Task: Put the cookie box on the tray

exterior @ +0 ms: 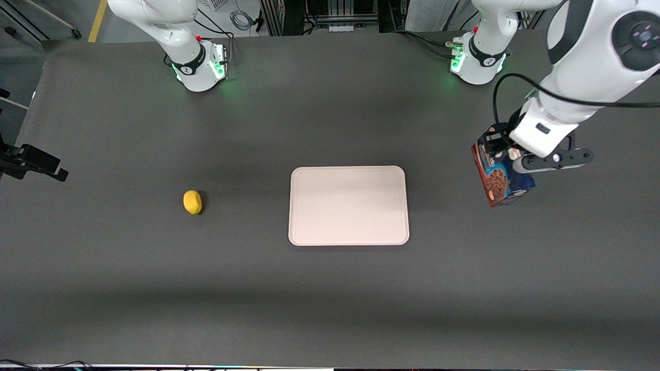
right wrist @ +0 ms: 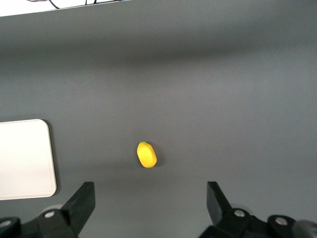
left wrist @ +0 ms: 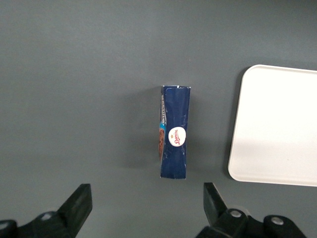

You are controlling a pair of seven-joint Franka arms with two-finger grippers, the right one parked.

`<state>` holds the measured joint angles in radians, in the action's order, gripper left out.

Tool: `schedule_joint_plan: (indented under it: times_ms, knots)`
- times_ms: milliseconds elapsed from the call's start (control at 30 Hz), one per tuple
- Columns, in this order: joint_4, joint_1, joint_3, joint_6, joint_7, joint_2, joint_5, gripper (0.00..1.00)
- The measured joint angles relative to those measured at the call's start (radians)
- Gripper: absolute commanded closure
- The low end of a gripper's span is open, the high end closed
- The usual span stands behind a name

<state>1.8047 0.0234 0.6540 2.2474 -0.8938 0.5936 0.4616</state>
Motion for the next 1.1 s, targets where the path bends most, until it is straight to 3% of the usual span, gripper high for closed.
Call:
schedule_joint_plan:
  times_ms: [133, 300, 433, 800, 1100]
  knots:
    - [-0.029, -0.009, 0.001, -0.047, 0.069, -0.039, -0.062, 0.0]
    - [-0.086, -0.017, -0.024, -0.186, 0.252, -0.147, -0.235, 0.0]
    - [-0.111, -0.023, -0.08, -0.282, 0.393, -0.262, -0.316, 0.0]
    - [-0.112, -0.027, -0.231, -0.437, 0.518, -0.515, -0.371, 0.0]
    - [-0.108, -0.026, -0.434, -0.487, 0.705, -0.594, -0.442, 0.0]
